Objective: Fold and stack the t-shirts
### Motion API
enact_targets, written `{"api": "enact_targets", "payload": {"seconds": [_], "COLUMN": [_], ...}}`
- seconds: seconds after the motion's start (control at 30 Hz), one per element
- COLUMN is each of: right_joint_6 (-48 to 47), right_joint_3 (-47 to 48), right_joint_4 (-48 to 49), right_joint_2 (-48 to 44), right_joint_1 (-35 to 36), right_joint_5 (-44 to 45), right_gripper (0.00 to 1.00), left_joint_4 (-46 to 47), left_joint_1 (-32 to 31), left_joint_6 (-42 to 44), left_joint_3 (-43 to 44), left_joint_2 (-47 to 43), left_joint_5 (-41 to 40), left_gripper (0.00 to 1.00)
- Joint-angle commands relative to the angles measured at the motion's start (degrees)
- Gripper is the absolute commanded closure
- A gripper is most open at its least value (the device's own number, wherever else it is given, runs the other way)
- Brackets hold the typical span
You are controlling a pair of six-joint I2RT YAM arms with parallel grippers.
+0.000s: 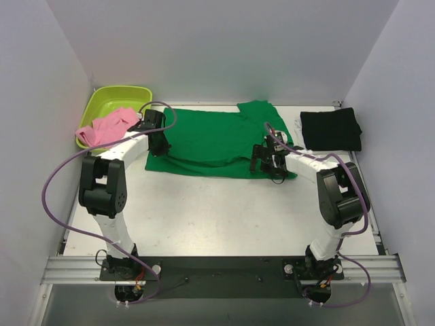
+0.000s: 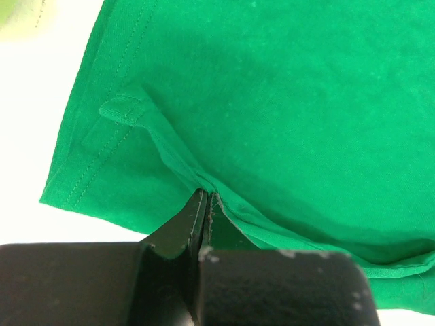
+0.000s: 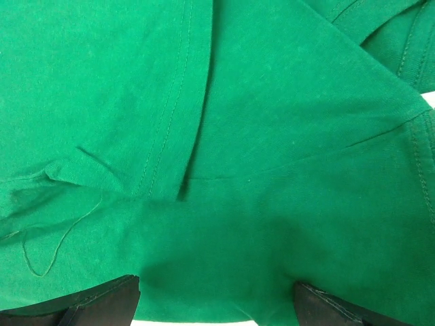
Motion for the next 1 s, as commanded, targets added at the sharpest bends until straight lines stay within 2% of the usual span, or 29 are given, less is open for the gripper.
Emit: {"api": "enact_targets", "payload": {"seconds": [0.0, 0.3, 0.73, 0.8, 0.93, 0.97], "right_joint_6": [1.0, 1.0, 1.0, 1.0, 1.0, 1.0], "right_joint_3": [-0.7, -0.9, -0.8, -0.8, -0.8, -0.8], "right_joint_4": [-1.3, -2.5, -2.6, -2.7, -2.8, -2.8], "right_joint_2": [0.5, -0.6, 0.5, 0.5, 0.3, 0.0], "right_joint_1": [-1.1, -2.0, -2.0, -2.1, -2.2, -2.1], "right_joint_5": [1.3, 1.4, 0.8, 0.9, 1.0, 1.1], "right_gripper": [0.00, 0.00, 0.00, 0.00, 0.00, 0.00], "left_joint_4": [-1.1, -2.4, -6.0, -6.5, -7.1, -7.1], "left_joint_1": [1.5, 4.8, 5.6, 5.6, 5.6, 5.6], "left_joint_6": [1.0, 0.9, 2.7, 2.7, 2.4, 2.4], "left_joint_3": [3.2, 5.9, 13.2, 13.8, 13.3, 12.9], "left_joint_2": [1.9, 4.9, 7.4, 7.8, 7.7, 7.3], "left_joint_5": [-1.3, -2.1, -3.3, -3.4, -3.7, -4.0], "left_gripper": [1.00, 1.00, 1.00, 0.92, 0.51, 0.34]}}
